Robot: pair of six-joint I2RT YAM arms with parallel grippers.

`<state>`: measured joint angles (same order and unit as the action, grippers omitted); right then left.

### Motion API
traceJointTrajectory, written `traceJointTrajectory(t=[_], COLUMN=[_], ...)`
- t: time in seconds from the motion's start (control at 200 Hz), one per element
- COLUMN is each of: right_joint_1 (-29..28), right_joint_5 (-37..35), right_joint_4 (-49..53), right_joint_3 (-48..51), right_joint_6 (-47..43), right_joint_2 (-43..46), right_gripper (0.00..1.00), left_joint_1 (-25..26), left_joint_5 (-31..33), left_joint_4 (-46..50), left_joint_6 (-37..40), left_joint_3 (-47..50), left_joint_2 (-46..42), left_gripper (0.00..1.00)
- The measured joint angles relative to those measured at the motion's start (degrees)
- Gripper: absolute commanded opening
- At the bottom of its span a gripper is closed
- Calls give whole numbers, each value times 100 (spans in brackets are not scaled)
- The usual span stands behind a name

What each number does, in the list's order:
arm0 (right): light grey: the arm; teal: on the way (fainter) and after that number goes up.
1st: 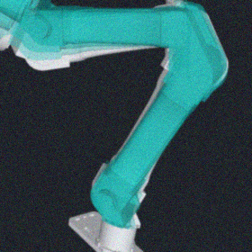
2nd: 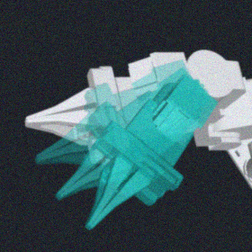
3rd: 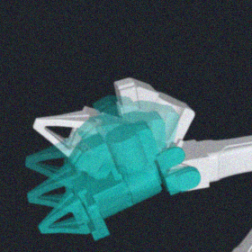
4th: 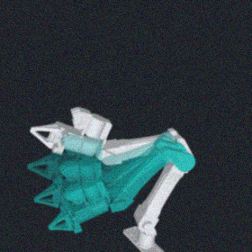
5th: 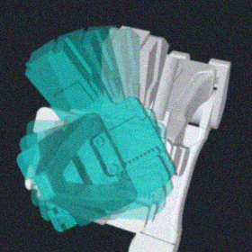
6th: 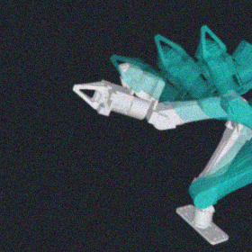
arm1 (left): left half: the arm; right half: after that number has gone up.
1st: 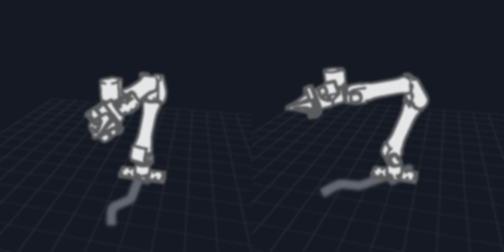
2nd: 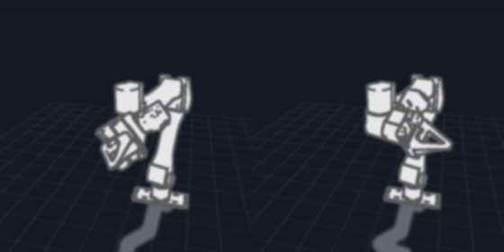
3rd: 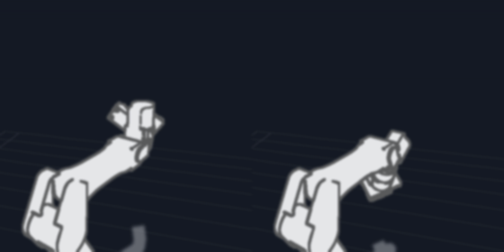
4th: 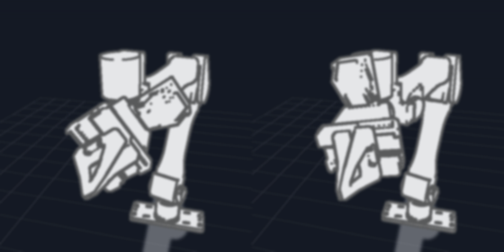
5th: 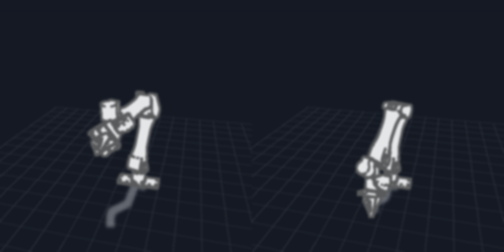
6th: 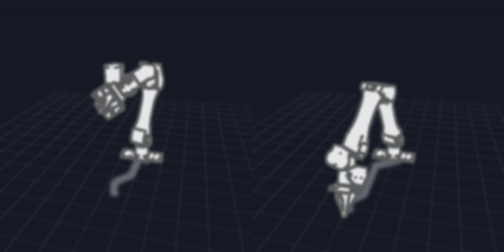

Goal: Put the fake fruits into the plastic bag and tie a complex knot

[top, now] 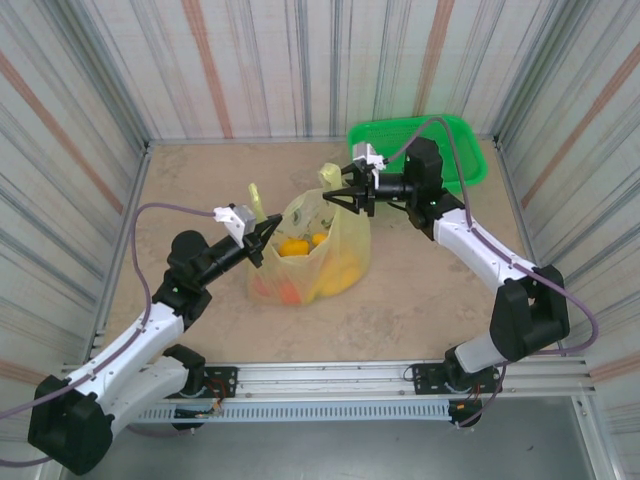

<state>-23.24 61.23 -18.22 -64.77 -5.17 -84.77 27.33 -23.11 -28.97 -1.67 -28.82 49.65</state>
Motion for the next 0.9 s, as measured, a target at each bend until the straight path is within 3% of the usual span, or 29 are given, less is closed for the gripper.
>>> traceJointTrajectory(t=[0.055,0.22,0.255,0.296,0.351,0.561,0.616,0.766,0.787,0.897], right_joint_1=[-26,-247,-299,-345,-382,-92,28,343,348,254], right_joint_5=[-46,-450,-562,-671,-841,-1156,-1115,-352,-245,197], right_joint_4=[-17,157,221,326,378,481,483,393,407,501], right_joint_3=[107,350,387,402,431,542,542,498,468,317], right_joint_6=[39,-22,-92,-149,-306,-634,-684,-291,-284,-142], right_joint_2=[4,155,247,348,498,933,929,673,616,387], right_gripper=[6,11,21,43,52,74,75,93,99,99], left_joint_1=[0,-11,-11,-11,-11,-11,-11,-11,-11,-11], left_joint_5=[-26,-225,-273,-319,-372,-516,-566,-669,-693,-756], left_joint_4=[2,195,260,323,391,485,483,483,483,479], left_joint_6=[9,111,153,197,240,363,365,363,363,361], left_joint_3=[0,-61,-94,-129,-155,-162,-162,-162,-162,-162], left_joint_2=[0,0,0,0,-9,-55,-55,-55,-55,-55], left_gripper=[0,0,0,0,0,0,0,0,0,0])
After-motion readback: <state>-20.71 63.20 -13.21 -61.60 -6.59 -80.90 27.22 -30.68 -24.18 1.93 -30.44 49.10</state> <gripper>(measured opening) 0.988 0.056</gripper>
